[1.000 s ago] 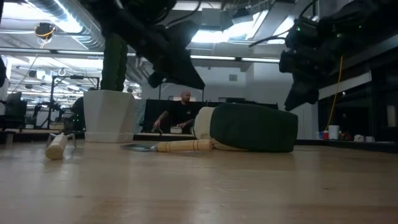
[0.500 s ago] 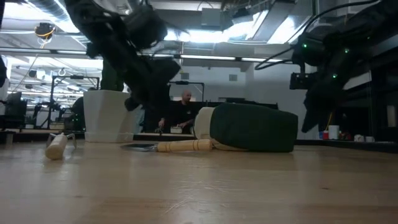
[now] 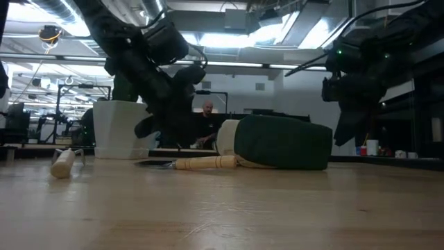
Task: Pick & Place Garden tools in Gardening bag
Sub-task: Adjust the gardening bag
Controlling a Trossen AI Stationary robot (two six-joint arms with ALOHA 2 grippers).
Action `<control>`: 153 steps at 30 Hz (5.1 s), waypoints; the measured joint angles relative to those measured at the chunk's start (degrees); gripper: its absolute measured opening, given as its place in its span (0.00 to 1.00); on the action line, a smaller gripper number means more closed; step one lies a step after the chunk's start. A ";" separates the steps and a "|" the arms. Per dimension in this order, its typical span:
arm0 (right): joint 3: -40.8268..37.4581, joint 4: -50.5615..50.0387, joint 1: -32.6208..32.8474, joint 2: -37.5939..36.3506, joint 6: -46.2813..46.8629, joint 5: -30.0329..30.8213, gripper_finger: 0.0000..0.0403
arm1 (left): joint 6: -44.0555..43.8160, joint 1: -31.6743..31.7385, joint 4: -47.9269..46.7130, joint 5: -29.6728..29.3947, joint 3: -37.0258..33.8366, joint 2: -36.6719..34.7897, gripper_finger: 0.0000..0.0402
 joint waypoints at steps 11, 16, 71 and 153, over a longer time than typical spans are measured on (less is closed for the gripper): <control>2.48 2.23 -0.56 0.00 8.45 -8.50 0.71 | -10.00 3.53 8.66 1.06 0.00 0.02 0.60; 2.49 3.70 -0.58 0.79 11.63 -3.22 0.79 | -14.66 3.95 11.04 0.15 0.04 0.25 0.72; 4.11 23.27 1.81 9.01 -9.37 -3.00 0.04 | 41.78 -5.63 33.99 -28.43 0.07 6.54 0.01; 2.54 37.55 8.09 12.96 -19.40 -7.16 0.50 | 101.63 -24.17 37.72 -61.18 0.04 5.22 0.03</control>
